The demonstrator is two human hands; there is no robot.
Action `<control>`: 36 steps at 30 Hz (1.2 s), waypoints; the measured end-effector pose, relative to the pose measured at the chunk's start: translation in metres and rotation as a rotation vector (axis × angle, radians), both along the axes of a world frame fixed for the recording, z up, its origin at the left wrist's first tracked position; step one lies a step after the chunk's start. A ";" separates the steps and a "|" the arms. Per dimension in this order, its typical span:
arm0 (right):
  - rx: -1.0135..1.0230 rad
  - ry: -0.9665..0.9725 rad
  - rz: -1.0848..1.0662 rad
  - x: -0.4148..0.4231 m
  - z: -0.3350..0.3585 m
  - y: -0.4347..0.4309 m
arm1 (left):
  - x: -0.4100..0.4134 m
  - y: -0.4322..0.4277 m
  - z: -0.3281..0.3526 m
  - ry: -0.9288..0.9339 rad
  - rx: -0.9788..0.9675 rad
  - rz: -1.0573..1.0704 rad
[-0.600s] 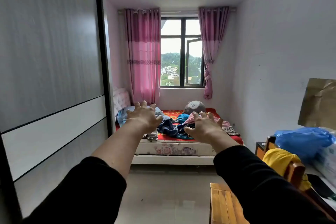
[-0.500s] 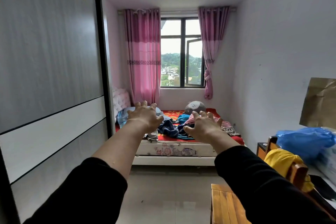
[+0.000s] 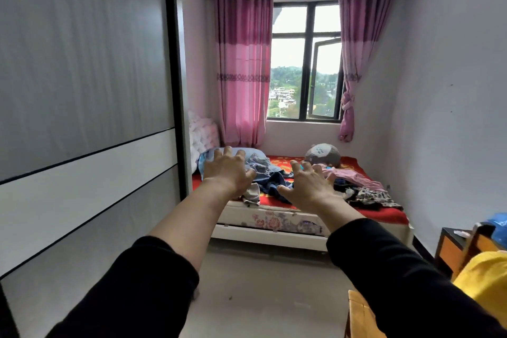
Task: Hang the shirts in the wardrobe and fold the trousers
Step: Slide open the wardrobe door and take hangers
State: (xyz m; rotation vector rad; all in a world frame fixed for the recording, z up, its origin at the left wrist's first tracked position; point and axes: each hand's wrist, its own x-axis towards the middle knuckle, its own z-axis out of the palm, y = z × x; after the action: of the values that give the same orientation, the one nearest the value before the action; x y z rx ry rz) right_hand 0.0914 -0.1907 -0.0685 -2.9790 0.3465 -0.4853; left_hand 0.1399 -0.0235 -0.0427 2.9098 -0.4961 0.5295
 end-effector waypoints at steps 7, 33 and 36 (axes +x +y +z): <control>0.016 -0.019 0.091 0.153 -0.002 0.008 | 0.134 0.007 0.005 -0.041 -0.006 0.063; -0.018 -0.082 0.787 0.675 -0.012 0.063 | 0.530 0.076 -0.025 -0.234 0.047 0.752; -0.022 -0.097 0.908 0.705 -0.019 0.103 | 0.540 0.112 -0.029 -0.323 0.132 0.843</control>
State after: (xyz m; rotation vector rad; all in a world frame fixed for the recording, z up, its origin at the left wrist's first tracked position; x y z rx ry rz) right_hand 0.7965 -0.0879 -0.0870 -2.7074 -0.9724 -0.4917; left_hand 0.6802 0.0884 -0.0714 3.0565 0.7478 1.0970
